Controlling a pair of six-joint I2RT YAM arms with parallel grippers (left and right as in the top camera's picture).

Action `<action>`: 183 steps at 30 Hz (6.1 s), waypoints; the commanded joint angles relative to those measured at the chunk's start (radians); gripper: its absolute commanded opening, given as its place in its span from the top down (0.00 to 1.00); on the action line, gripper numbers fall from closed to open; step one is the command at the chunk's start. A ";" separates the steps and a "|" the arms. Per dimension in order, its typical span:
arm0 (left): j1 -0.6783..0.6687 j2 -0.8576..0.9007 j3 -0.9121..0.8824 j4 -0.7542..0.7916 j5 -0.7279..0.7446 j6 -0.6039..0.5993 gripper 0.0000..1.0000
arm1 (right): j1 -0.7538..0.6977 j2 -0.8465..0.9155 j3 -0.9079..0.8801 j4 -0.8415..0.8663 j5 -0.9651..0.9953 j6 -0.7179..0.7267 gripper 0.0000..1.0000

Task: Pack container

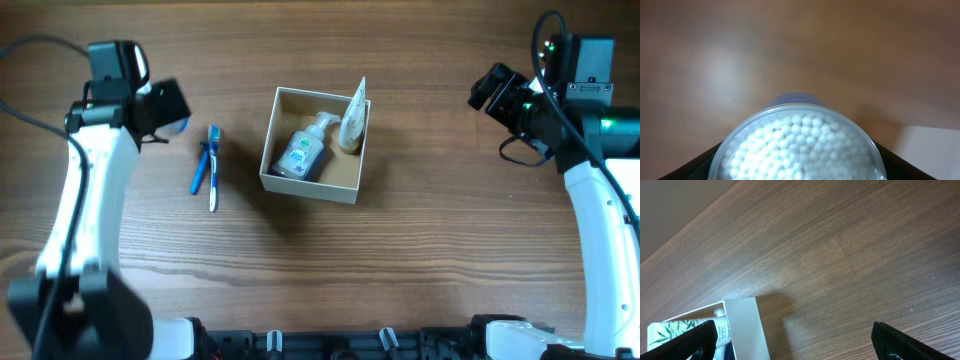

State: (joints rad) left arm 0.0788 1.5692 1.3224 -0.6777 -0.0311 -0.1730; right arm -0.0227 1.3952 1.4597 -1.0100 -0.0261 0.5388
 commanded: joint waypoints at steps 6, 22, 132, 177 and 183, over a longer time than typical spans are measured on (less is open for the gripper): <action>-0.350 -0.115 0.034 -0.004 0.106 0.001 0.21 | -0.001 0.006 0.014 0.003 -0.009 0.013 0.00; -0.502 0.272 0.034 0.180 -0.059 0.009 0.18 | -0.001 0.006 0.013 0.003 -0.009 0.013 0.00; -0.009 0.410 -0.045 -0.169 -0.048 0.053 0.87 | -0.001 0.006 0.014 0.003 -0.009 0.013 0.00; -0.325 0.021 0.121 -0.299 -0.012 -0.042 0.19 | -0.001 0.006 0.014 0.003 -0.009 0.013 0.00; -0.157 0.116 0.036 -0.298 0.003 0.039 0.16 | -0.001 0.006 0.013 0.003 -0.009 0.014 0.00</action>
State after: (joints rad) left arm -0.1413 1.6073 1.4189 -0.9852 -0.0135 -0.1875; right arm -0.0227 1.3952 1.4597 -1.0092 -0.0261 0.5388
